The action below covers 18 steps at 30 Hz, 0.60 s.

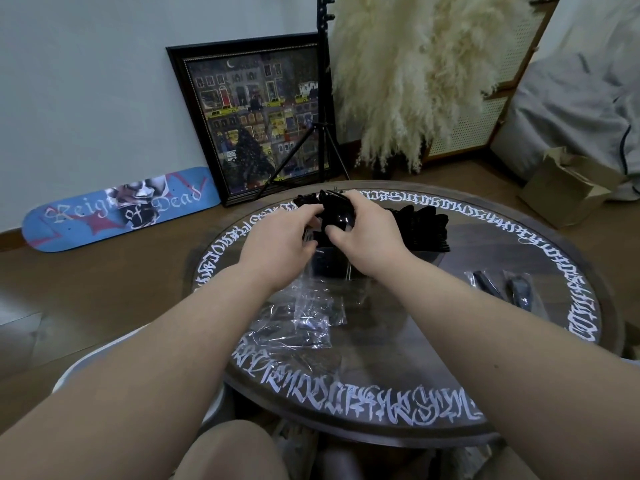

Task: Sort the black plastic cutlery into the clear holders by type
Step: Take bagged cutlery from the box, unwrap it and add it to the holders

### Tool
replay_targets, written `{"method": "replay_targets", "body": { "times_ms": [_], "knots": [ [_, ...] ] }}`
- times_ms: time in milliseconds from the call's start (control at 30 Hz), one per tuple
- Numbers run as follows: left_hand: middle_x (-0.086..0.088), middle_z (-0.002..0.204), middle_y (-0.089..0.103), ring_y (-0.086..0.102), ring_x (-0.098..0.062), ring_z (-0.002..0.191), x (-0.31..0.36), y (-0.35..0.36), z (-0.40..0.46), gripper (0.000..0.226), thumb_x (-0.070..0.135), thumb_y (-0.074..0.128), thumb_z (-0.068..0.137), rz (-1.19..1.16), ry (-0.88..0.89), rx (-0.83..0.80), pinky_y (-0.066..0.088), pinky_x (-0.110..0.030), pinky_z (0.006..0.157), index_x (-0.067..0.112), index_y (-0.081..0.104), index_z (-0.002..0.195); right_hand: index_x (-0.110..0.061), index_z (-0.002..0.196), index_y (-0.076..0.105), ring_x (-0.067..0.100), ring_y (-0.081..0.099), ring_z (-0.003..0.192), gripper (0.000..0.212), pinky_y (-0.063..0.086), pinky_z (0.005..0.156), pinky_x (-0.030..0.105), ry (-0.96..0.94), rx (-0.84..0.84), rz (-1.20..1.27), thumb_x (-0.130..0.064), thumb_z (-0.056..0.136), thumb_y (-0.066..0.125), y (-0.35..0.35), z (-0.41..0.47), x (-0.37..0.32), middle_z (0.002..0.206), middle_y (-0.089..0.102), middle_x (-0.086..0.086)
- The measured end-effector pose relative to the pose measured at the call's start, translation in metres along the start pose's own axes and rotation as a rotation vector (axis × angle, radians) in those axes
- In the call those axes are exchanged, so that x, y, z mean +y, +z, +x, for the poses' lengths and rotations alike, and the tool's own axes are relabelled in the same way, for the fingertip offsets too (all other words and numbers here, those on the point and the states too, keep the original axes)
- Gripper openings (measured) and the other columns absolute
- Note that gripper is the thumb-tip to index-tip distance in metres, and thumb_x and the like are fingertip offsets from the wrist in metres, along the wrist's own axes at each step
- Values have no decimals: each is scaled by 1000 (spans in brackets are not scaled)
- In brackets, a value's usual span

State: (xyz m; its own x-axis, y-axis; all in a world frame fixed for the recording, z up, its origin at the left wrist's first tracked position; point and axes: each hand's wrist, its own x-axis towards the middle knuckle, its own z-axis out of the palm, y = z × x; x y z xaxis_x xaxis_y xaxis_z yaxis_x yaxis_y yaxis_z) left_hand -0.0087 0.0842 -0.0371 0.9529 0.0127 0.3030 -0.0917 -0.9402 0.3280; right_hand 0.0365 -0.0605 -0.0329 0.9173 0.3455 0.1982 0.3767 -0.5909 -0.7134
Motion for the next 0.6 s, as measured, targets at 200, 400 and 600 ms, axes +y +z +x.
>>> {"method": "replay_targets", "body": {
  "times_ms": [200, 400, 600],
  "knots": [
    [4, 98, 61, 59, -17, 87, -2, 1, 1, 28, 9, 58, 87, -121, -49, 54, 50, -40, 79, 19, 54, 112, -15, 91, 64, 19, 56, 79, 6, 39, 65, 27, -14, -41, -31, -18, 87, 61, 4, 11, -2, 80, 62, -2],
    [0, 97, 56, 54, -24, 88, -2, -5, -1, 18, 7, 53, 88, -7, -47, 45, 43, -36, 74, 14, 54, 105, -18, 91, 65, 17, 57, 80, 5, 43, 68, 28, -44, -51, -45, -20, 88, 63, 3, 10, -2, 79, 62, -3],
    [-3, 103, 56, 56, -26, 89, 0, -8, -1, 17, 8, 53, 88, 57, -65, 49, 46, -38, 73, 14, 59, 102, -27, 80, 61, 14, 54, 74, 11, 40, 62, 25, -76, -33, 21, -20, 87, 65, 2, 7, 1, 71, 58, -8]
  ]
}}
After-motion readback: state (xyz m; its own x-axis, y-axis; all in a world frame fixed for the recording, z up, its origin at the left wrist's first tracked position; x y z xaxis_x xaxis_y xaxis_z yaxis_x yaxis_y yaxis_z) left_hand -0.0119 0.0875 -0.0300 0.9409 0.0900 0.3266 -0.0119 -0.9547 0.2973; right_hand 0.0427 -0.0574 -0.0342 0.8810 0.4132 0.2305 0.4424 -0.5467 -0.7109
